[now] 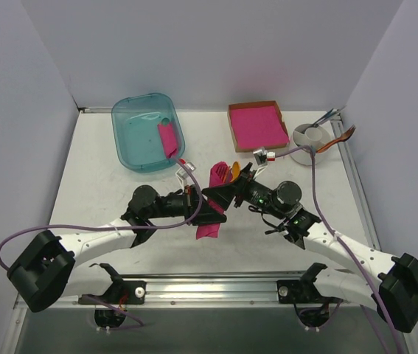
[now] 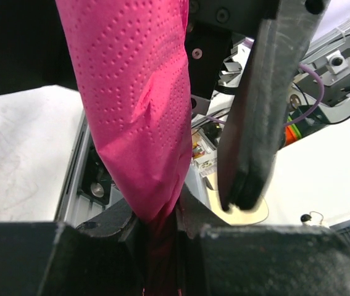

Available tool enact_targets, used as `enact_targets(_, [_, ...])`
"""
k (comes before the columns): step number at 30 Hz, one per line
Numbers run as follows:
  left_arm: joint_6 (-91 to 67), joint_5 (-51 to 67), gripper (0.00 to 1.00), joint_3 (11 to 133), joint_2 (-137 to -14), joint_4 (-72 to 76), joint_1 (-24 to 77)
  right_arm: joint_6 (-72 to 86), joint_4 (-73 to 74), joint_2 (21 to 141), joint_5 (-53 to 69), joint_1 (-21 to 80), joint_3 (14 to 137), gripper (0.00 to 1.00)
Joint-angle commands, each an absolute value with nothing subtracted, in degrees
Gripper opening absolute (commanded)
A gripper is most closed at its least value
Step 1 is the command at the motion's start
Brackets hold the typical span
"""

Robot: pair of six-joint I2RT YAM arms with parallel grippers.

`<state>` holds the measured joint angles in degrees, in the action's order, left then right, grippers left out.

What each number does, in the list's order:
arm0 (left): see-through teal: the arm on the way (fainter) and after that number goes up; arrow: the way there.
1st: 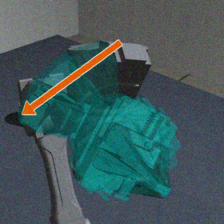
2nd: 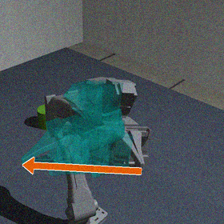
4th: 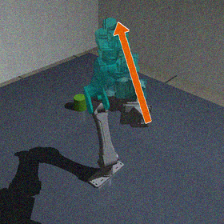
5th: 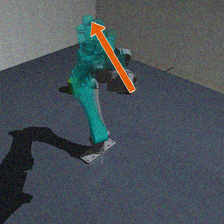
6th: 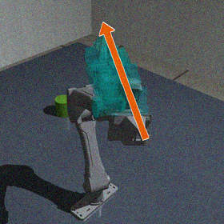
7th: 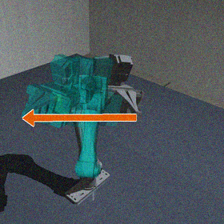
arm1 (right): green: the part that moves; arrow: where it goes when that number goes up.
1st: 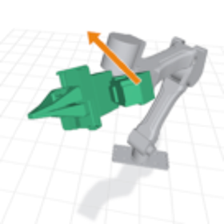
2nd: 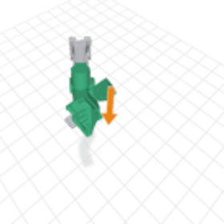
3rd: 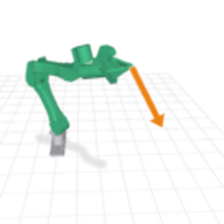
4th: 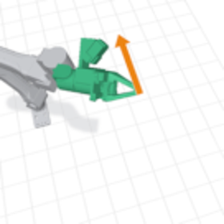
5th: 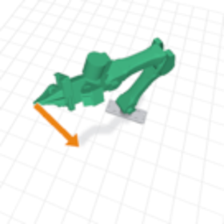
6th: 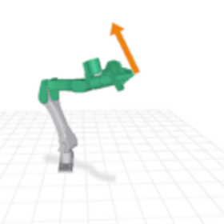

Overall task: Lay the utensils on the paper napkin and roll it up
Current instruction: Roll the napkin.

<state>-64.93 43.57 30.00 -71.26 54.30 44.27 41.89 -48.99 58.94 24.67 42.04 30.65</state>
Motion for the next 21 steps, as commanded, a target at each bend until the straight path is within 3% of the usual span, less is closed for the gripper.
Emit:
enact_targets(1, [-66.61,44.56,0.02,30.15,-69.7,60.2,44.65,42.98,-59.41,59.15,27.42,42.54,32.87,0.79])
enact_targets(4, [-68.11,44.82,0.02,29.97,-70.48,62.48,44.74,42.98,-60.2,59.5,28.04,42.71,33.31,0.63])
enact_targets(14, [-74.0,46.41,0.02,29.62,-74.62,72.94,44.74,42.36,-59.24,58.71,28.3,42.89,33.84,0.62])
enact_targets(20, [-74.62,46.85,0.02,29.79,-74.62,73.21,44.83,42.1,-59.15,58.62,28.65,42.8,33.58,0.57])
enact_targets(21, [-74.71,47.11,0.02,29.88,-74.36,73.13,44.82,42.1,-59.15,58.62,28.83,42.89,33.66,0.52])
